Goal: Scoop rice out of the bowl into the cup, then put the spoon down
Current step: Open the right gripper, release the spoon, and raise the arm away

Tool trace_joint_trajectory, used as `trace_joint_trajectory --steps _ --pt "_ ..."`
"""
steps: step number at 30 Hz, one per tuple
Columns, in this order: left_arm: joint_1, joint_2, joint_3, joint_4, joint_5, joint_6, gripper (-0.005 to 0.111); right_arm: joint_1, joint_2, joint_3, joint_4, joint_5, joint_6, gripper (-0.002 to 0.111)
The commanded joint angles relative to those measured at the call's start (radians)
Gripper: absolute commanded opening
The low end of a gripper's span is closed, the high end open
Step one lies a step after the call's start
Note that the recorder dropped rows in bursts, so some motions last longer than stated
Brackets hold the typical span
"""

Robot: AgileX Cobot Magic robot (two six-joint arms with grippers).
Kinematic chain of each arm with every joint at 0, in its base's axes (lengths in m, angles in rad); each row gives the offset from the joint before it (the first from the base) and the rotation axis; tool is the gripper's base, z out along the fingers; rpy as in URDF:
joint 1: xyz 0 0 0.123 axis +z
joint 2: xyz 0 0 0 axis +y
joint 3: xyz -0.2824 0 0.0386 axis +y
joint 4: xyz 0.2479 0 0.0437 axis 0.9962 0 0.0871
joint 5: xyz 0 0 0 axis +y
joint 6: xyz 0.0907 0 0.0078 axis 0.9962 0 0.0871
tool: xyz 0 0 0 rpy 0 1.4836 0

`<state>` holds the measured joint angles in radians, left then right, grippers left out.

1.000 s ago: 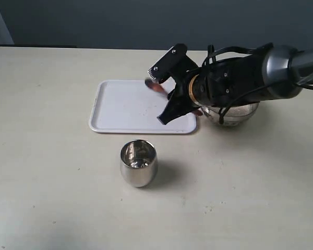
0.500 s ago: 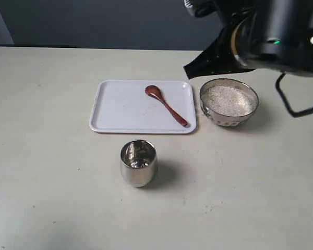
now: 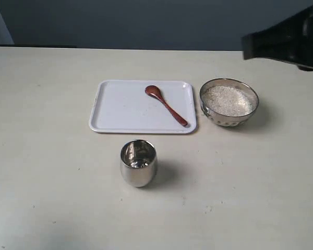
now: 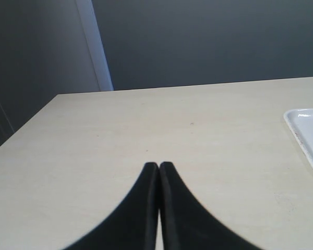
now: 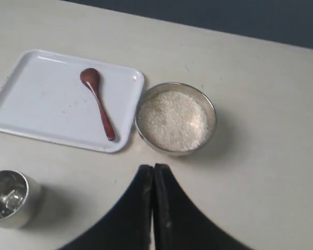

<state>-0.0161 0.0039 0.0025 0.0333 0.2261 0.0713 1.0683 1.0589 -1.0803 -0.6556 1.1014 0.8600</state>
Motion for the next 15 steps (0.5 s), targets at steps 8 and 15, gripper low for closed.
trace_joint_trajectory --steps 8,15 --pt "-0.005 -0.004 -0.003 0.005 -0.011 -0.005 0.0 0.001 -0.088 -0.002 0.034 0.12 -0.007 0.0" --pt "-0.005 -0.004 -0.003 0.005 -0.011 -0.005 0.0 0.001 -0.088 -0.002 0.0 0.12 -0.012 0.0"
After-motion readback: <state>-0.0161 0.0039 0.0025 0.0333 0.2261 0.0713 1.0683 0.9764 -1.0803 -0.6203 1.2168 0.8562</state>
